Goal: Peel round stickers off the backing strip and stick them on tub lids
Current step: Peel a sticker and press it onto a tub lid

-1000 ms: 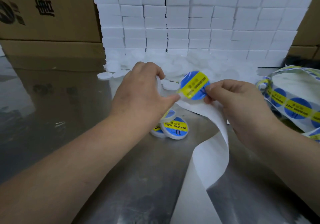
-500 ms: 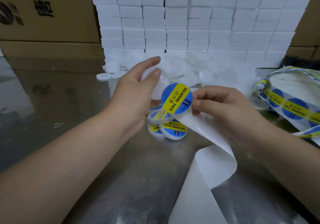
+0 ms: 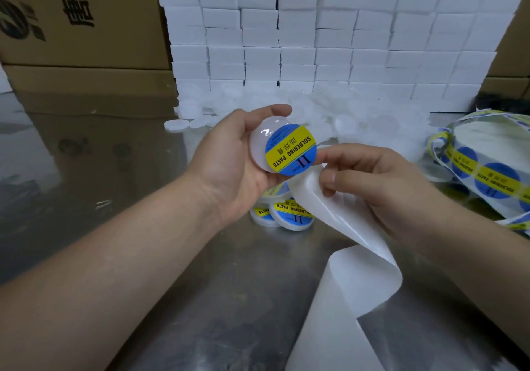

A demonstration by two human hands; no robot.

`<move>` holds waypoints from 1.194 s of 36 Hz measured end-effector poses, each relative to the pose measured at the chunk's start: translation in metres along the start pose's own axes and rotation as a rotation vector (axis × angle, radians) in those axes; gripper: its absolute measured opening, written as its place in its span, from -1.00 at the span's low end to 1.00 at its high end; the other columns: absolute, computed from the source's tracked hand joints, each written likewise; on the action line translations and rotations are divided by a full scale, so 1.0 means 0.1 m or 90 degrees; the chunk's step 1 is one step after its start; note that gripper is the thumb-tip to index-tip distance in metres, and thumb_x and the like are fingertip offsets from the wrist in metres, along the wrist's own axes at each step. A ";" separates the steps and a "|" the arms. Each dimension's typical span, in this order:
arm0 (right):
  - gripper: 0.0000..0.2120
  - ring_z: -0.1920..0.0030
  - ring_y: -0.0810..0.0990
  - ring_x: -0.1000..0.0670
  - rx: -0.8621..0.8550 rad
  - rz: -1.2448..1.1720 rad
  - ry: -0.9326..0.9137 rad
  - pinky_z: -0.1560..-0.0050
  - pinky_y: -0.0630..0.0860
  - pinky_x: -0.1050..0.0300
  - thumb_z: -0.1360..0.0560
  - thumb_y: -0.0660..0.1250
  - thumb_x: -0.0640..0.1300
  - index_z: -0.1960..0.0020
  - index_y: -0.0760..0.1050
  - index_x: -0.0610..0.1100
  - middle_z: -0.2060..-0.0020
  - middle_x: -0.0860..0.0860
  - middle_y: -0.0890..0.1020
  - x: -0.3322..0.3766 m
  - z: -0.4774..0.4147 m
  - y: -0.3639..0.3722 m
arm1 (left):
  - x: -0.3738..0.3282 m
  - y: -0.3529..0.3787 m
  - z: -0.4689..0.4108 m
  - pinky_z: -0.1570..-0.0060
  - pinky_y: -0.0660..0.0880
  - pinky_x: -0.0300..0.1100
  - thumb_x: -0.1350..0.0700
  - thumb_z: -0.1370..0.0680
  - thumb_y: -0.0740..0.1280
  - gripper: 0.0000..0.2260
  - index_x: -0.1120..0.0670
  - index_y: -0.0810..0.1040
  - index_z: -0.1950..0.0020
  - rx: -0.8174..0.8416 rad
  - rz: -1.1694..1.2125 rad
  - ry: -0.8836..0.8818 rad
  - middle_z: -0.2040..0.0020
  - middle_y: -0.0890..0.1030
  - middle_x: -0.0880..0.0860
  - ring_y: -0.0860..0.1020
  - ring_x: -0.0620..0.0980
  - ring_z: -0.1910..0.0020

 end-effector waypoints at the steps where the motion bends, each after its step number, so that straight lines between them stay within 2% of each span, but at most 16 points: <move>1: -0.72 0.35 0.51 0.15 0.009 0.001 0.001 0.19 0.40 0.27 -0.26 0.29 -0.15 0.19 0.66 0.17 0.45 0.08 0.55 0.00 0.00 0.01 | 0.00 0.00 0.01 0.11 0.56 0.06 0.17 -0.54 0.08 -0.77 0.15 0.52 0.00 0.003 0.001 -0.003 -0.06 0.53 0.28 0.55 0.32 -0.09; 3: -0.72 0.35 0.51 0.15 0.015 -0.004 0.005 0.21 0.42 0.28 -0.27 0.29 -0.15 0.19 0.66 0.18 0.46 0.09 0.54 0.00 0.00 0.01 | 0.01 0.00 0.01 0.16 0.58 0.01 0.16 -0.54 0.09 -0.77 0.15 0.52 -0.01 0.007 -0.002 -0.003 -0.07 0.54 0.27 0.52 0.34 -0.12; 8: -0.72 0.38 0.51 0.16 0.013 -0.021 -0.002 0.29 0.45 0.37 -0.27 0.30 -0.16 0.20 0.66 0.17 0.48 0.10 0.54 0.00 0.01 0.02 | 0.02 0.02 0.02 0.20 0.56 -0.14 0.20 -0.53 0.11 -0.80 0.08 0.52 0.02 0.031 -0.052 0.011 0.01 0.60 0.19 0.60 0.18 0.06; 11: -0.72 0.38 0.50 0.16 0.014 -0.026 -0.009 0.29 0.43 0.38 -0.27 0.30 -0.16 0.18 0.66 0.17 0.48 0.10 0.53 0.01 0.01 0.02 | 0.02 0.01 0.01 0.15 0.56 -0.13 0.27 -0.51 0.15 -0.79 0.04 0.54 0.04 0.041 -0.092 0.026 0.08 0.66 0.12 0.63 0.12 0.10; 17: -0.73 0.36 0.49 0.14 0.030 -0.041 0.000 0.25 0.44 0.35 -0.29 0.30 -0.16 0.13 0.66 0.12 0.46 0.07 0.51 0.01 0.02 0.04 | 0.05 0.00 0.00 0.07 0.57 -0.09 0.30 -0.50 0.25 -0.78 0.00 0.55 0.03 0.038 -0.131 0.053 0.09 0.69 0.06 0.64 0.10 0.06; 25: -0.73 0.38 0.50 0.17 0.023 -0.052 0.000 0.25 0.45 0.37 -0.28 0.30 -0.17 0.21 0.66 0.16 0.47 0.09 0.52 0.01 0.02 0.04 | 0.05 0.01 0.00 0.10 0.59 -0.13 0.28 -0.49 0.28 -0.79 -0.01 0.55 0.02 0.047 -0.142 0.063 0.08 0.69 0.03 0.65 0.04 0.11; 34: -0.74 0.39 0.50 0.16 0.025 -0.051 0.002 0.26 0.44 0.35 -0.28 0.30 -0.17 0.19 0.67 0.14 0.47 0.08 0.52 0.01 0.01 0.04 | 0.06 0.02 0.00 0.08 0.58 -0.12 0.30 -0.50 0.27 -0.78 -0.01 0.54 0.02 0.052 -0.151 0.071 0.10 0.68 0.01 0.65 0.01 0.11; 43: -0.74 0.39 0.51 0.16 0.024 -0.059 0.010 0.28 0.45 0.35 -0.28 0.30 -0.17 0.15 0.67 0.09 0.47 0.08 0.53 0.01 0.02 0.04 | 0.06 0.01 0.00 0.17 0.58 -0.18 0.32 -0.51 0.26 -0.76 -0.03 0.55 0.03 0.045 -0.164 0.077 0.09 0.69 0.00 0.65 0.00 0.09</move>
Point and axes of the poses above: each hand's wrist, its own z-axis away from the middle knuckle, its own y-axis out of the palm, x = y × z, the point moved 3 cm from there along -z, towards the middle knuckle
